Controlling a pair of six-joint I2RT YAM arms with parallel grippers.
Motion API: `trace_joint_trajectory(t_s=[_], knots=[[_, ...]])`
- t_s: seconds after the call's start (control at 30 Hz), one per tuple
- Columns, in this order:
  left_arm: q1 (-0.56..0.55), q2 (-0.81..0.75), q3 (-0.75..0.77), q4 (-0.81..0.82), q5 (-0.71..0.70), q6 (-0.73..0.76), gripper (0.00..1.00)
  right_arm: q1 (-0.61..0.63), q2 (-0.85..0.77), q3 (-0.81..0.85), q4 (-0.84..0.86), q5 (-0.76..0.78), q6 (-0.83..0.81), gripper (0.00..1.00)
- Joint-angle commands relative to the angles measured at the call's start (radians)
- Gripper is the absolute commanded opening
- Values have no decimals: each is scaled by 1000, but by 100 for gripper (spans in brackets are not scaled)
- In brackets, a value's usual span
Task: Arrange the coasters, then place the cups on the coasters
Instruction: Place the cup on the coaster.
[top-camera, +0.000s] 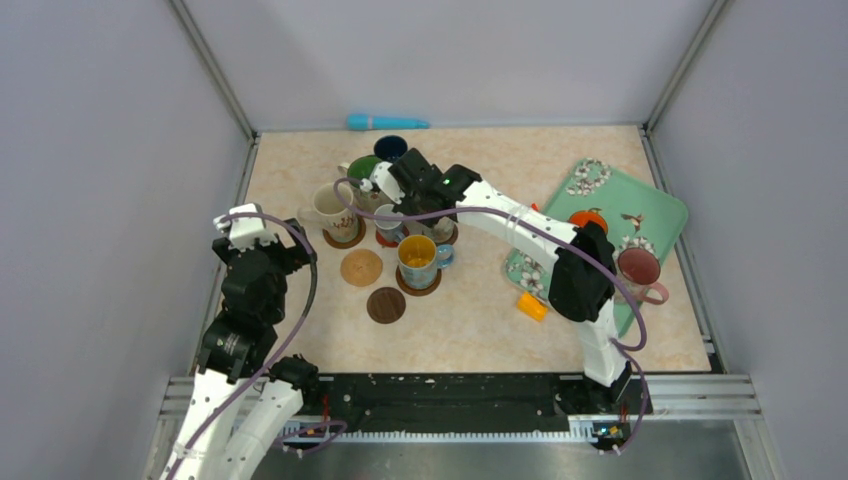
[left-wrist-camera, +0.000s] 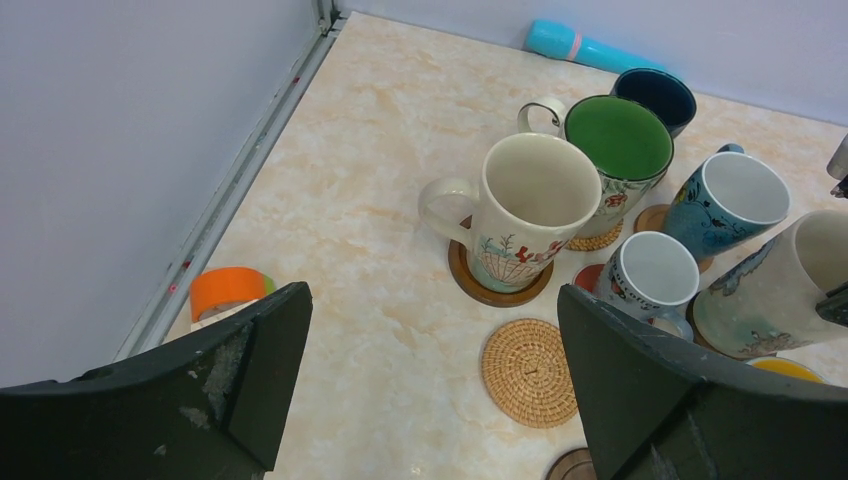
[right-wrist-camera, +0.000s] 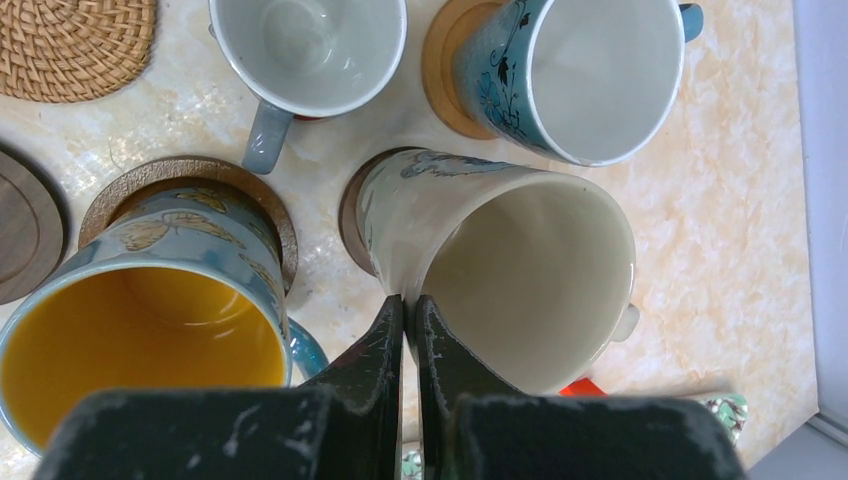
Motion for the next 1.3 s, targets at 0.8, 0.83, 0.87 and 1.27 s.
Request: trace_joint_trajectory(t_s=[0.8, 0.83, 0.87, 1.27], knots=[[5, 0, -1, 39, 10, 6, 98, 28, -29, 81, -77, 41, 36, 16], [4, 0, -1, 41, 10, 6, 98, 30, -31, 83, -77, 43, 37, 20], [4, 0, -1, 40, 10, 6, 98, 31, -32, 85, -78, 44, 36, 23], [5, -3, 0, 34, 28, 1, 98, 30, -111, 95, -36, 37, 88, 43]])
